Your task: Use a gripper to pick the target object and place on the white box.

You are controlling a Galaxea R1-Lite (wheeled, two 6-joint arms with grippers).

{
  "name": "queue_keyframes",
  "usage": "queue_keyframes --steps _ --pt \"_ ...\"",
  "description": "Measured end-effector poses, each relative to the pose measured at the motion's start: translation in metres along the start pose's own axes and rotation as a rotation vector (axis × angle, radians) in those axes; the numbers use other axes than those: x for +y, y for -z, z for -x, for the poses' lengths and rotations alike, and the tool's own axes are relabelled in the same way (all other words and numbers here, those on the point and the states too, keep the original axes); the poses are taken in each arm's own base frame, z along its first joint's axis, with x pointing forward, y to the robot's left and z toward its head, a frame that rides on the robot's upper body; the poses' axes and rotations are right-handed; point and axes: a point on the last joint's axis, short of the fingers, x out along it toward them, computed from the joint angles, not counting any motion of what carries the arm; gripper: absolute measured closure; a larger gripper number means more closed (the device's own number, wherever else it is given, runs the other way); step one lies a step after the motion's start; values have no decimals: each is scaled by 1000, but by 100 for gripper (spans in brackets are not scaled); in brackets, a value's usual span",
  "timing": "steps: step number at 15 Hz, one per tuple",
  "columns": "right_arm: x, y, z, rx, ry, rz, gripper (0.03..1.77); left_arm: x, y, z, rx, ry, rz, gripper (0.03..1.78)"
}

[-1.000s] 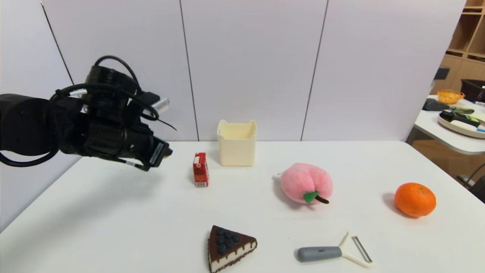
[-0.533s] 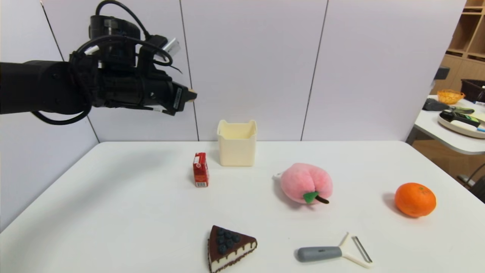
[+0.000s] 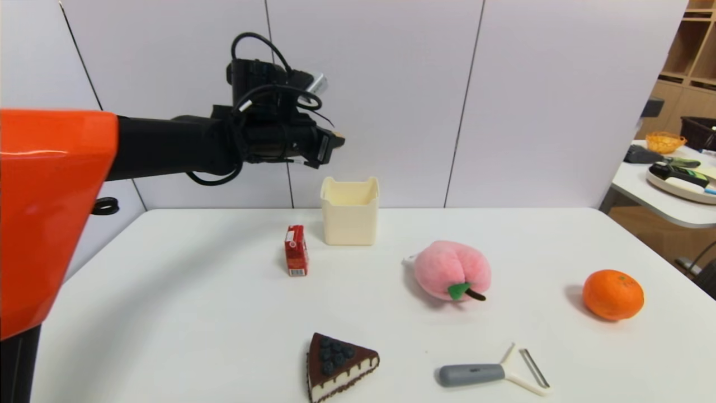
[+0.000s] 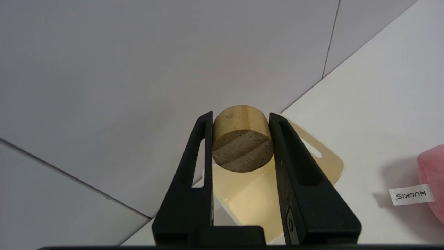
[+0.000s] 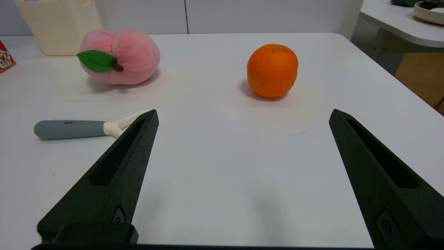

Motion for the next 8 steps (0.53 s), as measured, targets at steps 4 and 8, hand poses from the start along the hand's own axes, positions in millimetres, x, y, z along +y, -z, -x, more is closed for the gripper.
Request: queue_keyframes --steps 4,8 --pt "0 0 0 0 0 0 10 -15 41 -34 111 53 44 129" --pt "0 0 0 0 0 0 10 -21 71 -53 189 74 73 129"
